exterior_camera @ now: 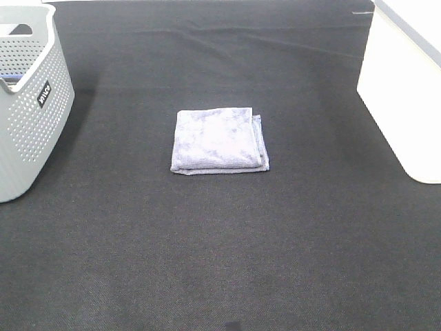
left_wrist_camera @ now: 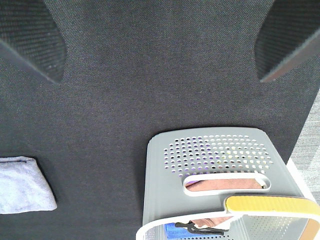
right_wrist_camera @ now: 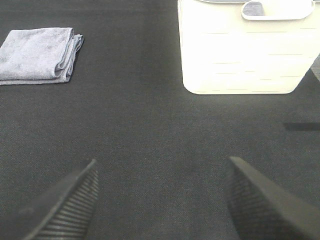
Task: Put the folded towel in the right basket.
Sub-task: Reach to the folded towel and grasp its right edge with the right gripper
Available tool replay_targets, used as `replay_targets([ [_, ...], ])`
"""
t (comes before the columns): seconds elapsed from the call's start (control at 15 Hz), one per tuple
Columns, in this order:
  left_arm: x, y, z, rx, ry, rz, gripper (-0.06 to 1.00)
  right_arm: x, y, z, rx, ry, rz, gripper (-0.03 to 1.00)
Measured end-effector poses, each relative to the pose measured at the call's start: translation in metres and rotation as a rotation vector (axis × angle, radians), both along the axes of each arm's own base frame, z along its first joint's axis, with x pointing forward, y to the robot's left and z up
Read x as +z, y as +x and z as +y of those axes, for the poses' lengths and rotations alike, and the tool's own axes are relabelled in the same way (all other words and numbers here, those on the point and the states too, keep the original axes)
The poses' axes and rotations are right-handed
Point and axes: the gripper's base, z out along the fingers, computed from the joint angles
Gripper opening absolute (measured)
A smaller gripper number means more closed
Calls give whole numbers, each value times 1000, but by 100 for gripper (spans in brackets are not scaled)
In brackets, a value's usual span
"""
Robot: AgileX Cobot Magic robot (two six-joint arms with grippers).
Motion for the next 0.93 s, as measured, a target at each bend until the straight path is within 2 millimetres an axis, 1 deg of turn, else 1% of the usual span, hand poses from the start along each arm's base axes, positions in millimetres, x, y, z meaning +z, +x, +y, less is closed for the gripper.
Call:
replay_targets([
  [0.47,0,0,0,0,0,0,97,0,0,0,0,0,0,68],
  [0.6,0,0,0,0,0,0,97,1,3,0,0,0,14,68],
  [0.67,0,0,0,0,0,0,97,6,7,0,-2,1,14,68],
  [0.87,0,0,0,0,0,0,97,41,40,-1,-14,8,-28,68],
  [0.93,0,0,0,0,0,0,97,45,45,-1,-15,8,-27,68],
])
